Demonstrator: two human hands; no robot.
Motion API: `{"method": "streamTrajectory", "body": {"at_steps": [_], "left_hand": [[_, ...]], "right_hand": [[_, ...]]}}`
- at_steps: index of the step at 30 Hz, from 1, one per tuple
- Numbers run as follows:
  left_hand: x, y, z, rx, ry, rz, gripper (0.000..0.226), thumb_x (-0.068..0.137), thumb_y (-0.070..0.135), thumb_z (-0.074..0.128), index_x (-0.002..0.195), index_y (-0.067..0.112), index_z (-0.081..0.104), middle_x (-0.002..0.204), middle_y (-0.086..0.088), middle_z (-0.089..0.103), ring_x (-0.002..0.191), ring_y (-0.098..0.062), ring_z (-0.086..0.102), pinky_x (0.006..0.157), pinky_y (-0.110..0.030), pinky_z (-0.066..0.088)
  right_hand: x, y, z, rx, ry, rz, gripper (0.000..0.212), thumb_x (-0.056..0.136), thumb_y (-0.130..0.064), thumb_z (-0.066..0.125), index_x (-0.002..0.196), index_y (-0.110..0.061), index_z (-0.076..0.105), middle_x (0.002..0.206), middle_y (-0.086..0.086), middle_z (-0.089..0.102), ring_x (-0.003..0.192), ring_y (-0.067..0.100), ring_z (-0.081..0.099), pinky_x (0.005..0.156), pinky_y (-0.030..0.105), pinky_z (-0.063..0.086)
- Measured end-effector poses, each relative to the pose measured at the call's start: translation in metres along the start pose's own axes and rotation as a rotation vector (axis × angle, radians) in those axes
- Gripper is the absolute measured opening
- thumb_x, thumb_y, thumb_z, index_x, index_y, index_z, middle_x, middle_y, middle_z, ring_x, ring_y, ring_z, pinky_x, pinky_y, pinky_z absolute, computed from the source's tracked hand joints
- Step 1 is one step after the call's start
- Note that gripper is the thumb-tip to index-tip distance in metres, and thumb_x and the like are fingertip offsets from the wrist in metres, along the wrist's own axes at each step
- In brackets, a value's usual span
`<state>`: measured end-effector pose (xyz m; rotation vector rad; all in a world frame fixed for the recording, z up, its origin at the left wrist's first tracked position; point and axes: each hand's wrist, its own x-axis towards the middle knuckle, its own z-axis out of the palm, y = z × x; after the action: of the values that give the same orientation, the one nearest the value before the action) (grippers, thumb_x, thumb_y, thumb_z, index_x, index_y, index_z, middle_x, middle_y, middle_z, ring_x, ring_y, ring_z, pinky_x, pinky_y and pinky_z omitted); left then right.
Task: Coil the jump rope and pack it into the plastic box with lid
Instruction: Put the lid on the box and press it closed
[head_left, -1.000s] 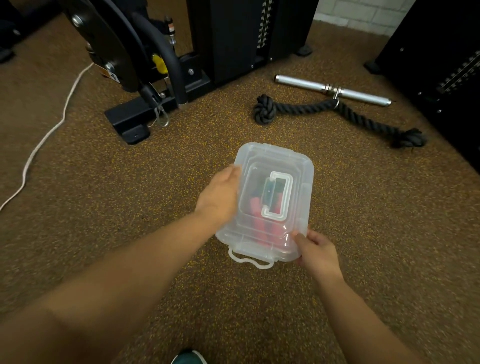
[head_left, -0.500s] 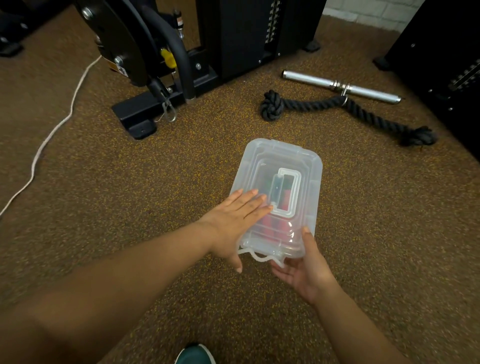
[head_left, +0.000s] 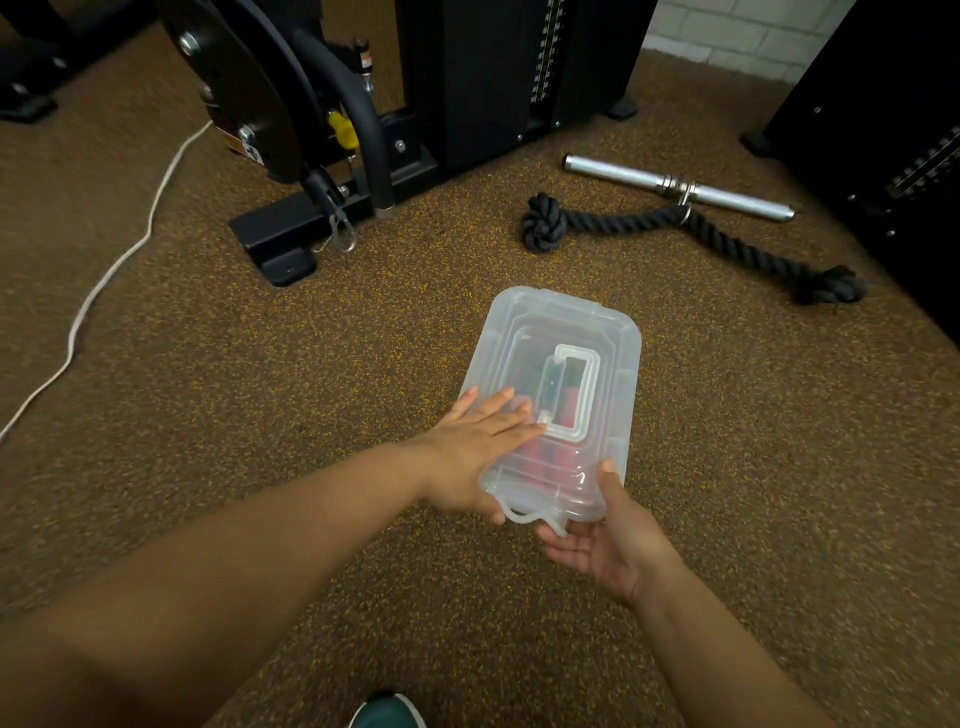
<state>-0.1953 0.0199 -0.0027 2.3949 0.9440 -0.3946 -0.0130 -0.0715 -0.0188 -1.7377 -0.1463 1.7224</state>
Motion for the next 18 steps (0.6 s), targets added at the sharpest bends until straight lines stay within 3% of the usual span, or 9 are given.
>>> {"method": "streamTrajectory", "body": {"at_steps": [5,9,11,13,16,18], "left_hand": [[0.000,0.000,-0.005,-0.014,-0.026,0.011,0.094,0.083,0.045,0.062,0.149,0.038,-0.004,0.160,0.009,-0.013,0.138,-0.006,-0.031,0.111,-0.037,-0.025],[-0.001,-0.004,-0.002,0.041,-0.025,0.018,0.095,0.082,0.056,0.056,0.149,0.038,-0.009,0.158,0.012,-0.020,0.138,-0.007,-0.033,0.111,-0.036,-0.025],[-0.001,-0.004,0.000,0.047,-0.007,0.006,0.097,0.079,0.070,0.047,0.148,0.038,-0.013,0.154,0.015,-0.027,0.138,-0.006,-0.035,0.111,-0.035,-0.024],[0.001,-0.005,0.002,0.037,0.046,-0.014,0.093,0.080,0.076,0.034,0.148,0.036,-0.015,0.154,0.014,-0.029,0.138,-0.004,-0.034,0.114,-0.035,-0.022],[0.017,-0.014,-0.004,0.013,0.163,-0.070,0.076,0.091,0.066,0.020,0.149,0.031,-0.014,0.156,0.009,-0.025,0.142,-0.008,-0.027,0.119,-0.037,-0.013],[0.039,-0.025,-0.015,-0.014,0.214,-0.136,0.069,0.096,0.056,0.019,0.150,0.027,-0.012,0.157,0.007,-0.023,0.144,-0.011,-0.023,0.118,-0.035,-0.012]], "right_hand": [[-0.004,-0.004,-0.003,-0.068,-0.029,-0.027,0.051,0.093,-0.057,0.033,0.099,-0.014,0.059,0.094,0.020,0.072,0.076,0.032,0.068,0.088,0.049,0.052],[-0.005,-0.008,-0.004,-0.262,0.045,-0.027,0.053,0.093,-0.057,0.035,0.114,-0.011,0.052,0.120,0.025,0.061,0.105,0.043,0.061,0.097,0.055,0.045],[-0.001,-0.014,-0.005,-0.389,0.204,-0.181,0.055,0.095,-0.044,0.043,0.135,-0.007,0.039,0.140,0.021,0.046,0.125,0.040,0.048,0.105,0.053,0.038],[0.004,-0.024,-0.005,-0.505,0.285,-0.404,0.064,0.095,-0.032,0.045,0.149,-0.017,0.015,0.154,0.012,0.026,0.137,0.031,0.034,0.112,0.049,0.031],[0.016,-0.045,-0.002,-0.682,0.329,-0.654,0.058,0.095,-0.022,0.042,0.149,-0.020,0.018,0.155,0.005,0.022,0.141,0.023,0.024,0.116,0.043,0.022],[0.029,-0.062,0.001,-0.756,0.332,-0.707,0.054,0.097,-0.022,0.040,0.148,-0.017,0.022,0.154,0.007,0.022,0.142,0.023,0.023,0.115,0.039,0.020]]}}
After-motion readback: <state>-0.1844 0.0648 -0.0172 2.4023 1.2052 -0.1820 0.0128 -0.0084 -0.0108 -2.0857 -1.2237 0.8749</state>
